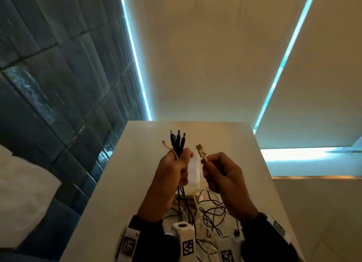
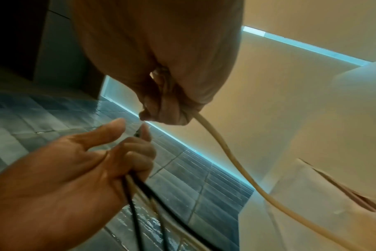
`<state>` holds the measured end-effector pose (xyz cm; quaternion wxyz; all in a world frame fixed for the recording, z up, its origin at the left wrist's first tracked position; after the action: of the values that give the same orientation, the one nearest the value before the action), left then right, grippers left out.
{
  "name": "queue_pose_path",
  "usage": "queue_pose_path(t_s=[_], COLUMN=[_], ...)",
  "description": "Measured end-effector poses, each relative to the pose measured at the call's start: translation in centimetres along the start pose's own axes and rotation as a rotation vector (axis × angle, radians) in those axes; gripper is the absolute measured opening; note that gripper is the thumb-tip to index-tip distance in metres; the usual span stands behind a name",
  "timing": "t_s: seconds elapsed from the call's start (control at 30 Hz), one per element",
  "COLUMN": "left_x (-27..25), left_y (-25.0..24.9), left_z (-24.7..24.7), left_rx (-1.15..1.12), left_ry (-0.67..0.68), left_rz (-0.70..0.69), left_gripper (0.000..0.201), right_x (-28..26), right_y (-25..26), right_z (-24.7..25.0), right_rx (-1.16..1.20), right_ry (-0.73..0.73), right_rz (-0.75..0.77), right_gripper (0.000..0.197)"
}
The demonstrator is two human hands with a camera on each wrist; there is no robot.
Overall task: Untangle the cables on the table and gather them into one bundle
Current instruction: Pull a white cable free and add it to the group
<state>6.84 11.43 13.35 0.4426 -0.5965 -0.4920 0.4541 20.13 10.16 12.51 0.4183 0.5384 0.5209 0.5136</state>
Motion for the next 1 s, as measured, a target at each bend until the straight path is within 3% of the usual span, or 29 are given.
queue_pose_path(t_s=[0.1, 0.17, 0.37, 0.5, 0.6, 0.87, 1.0], left_x=[-0.1, -0.2, -0.1, -0.4, -0.5, 0.0, -0.4], left_y=[-0.2, -0.5, -1.8, -2.1, -2.3, -1.0, -1.5], left_z=[-1.2, -1.4, -0.1, -1.0, -0.7, 1.0, 1.5], left_rx=[0.094, 0.135, 0.055, 0.154, 0.195, -0.008, -0.194], left_ry=[0.038, 0.024, -0.044, -0.005, -0.061, -0.202, -0.232], left_rz=[-0.053, -0.091, -0.195, -0.242, -0.289, -0.249, -0.236], left_gripper=[0.032, 0.028, 0.032, 0.032, 0.038, 0.035, 0.035], right_x=[-0.1, -0.1, 0.3, 0.4, 0.8, 1.4, 1.4], right_y=[1.5, 1.7, -0.3, 0.9, 1.7, -0.3, -3.5], right_z=[-1.5, -1.9, -2.0, -2.4, -3.0, -3.6, -3.8], right_rx=[-0.021, -0.015, -0.073, 0.072, 0.053, -0.118, -0.206], right_ry=[0.042, 0.035, 0.065, 0.065, 0.096, 0.168, 0.172], right_rz=[0.064, 0.076, 0.057, 0.110, 0.137, 0.135, 0.069], right_gripper=[0.009, 0.013, 0.017, 0.028, 0.029, 0.016, 0.023])
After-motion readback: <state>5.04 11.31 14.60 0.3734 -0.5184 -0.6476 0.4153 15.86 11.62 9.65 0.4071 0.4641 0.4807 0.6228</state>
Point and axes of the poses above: each hand's wrist, its own x-axis towards the middle knuckle, its own z-axis out of the back of the hand, y = z × x, the point moved 9 cm from there along x, towards the middle knuckle, and after that the axes turned 3 degrees about -z, right-handed, at the moved point
